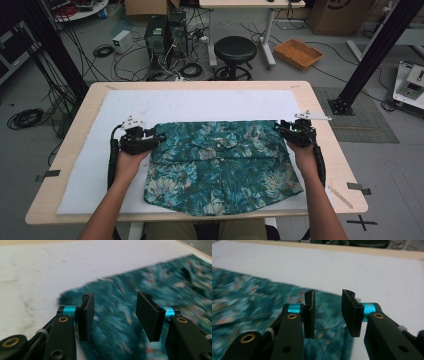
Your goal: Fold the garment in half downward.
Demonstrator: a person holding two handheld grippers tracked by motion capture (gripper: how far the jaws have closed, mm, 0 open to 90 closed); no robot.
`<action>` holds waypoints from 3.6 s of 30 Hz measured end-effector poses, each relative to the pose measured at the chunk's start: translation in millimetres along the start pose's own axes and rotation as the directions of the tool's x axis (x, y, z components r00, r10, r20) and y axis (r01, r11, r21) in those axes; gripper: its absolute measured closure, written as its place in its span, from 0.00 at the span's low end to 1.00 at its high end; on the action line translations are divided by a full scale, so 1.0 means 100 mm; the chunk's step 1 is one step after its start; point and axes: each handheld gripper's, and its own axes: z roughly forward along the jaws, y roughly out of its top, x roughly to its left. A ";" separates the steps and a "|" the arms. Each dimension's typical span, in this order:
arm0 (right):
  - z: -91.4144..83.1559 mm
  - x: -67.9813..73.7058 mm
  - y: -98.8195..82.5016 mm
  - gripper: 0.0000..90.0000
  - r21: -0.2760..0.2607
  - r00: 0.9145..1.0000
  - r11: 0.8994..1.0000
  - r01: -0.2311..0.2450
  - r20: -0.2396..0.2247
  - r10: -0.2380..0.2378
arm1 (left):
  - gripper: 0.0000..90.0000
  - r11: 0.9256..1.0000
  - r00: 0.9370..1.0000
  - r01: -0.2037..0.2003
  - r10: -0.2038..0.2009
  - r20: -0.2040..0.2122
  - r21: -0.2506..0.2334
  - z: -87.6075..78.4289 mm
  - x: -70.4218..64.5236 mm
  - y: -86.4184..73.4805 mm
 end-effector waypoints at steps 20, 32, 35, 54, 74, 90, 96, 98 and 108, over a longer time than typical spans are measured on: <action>-0.42 0.19 -0.45 0.98 0.086 0.974 0.981 0.171 -0.167 -0.155 | 0.96 0.991 0.992 -0.110 0.105 0.064 0.079 -0.27 -0.29 -0.38; -0.80 0.21 -0.80 0.98 0.057 0.964 0.988 0.144 -0.232 -0.127 | 0.96 0.991 0.986 -0.114 0.104 0.128 0.072 -0.57 -0.41 -0.61; -0.81 0.20 -0.82 0.96 0.065 0.964 0.988 0.143 -0.236 -0.124 | 0.92 0.989 0.983 -0.125 0.113 0.145 0.078 -0.56 -0.41 -0.65; -0.05 -0.02 -0.41 0.44 0.184 0.998 0.983 -0.015 0.059 0.004 | 0.48 0.988 0.984 0.109 -0.092 -0.155 0.107 0.05 0.12 -0.30; 0.05 -0.14 -0.33 0.98 0.122 0.996 0.993 -0.006 0.090 -0.004 | 0.97 0.989 0.979 0.134 -0.123 -0.160 0.062 0.28 0.10 -0.07; 0.28 -0.37 -0.19 0.86 0.135 0.992 0.989 -0.064 0.121 0.047 | 0.71 0.992 0.976 0.122 -0.113 -0.186 0.039 0.55 0.16 0.04; 0.08 -0.28 -0.12 0.46 0.074 0.993 0.995 -0.066 0.102 0.058 | 0.53 0.997 0.990 0.047 -0.054 -0.131 -0.060 0.28 -0.02 0.19; 0.03 -0.19 -0.11 0.44 0.061 0.998 0.997 -0.048 0.032 0.046 | 0.53 0.997 0.998 0.037 -0.041 -0.054 -0.072 0.26 -0.11 0.24; -0.09 0.21 -0.29 0.43 0.017 0.988 1.000 -0.009 -0.154 0.012 | 0.50 0.981 0.981 -0.119 0.092 0.172 0.151 0.70 -0.72 0.30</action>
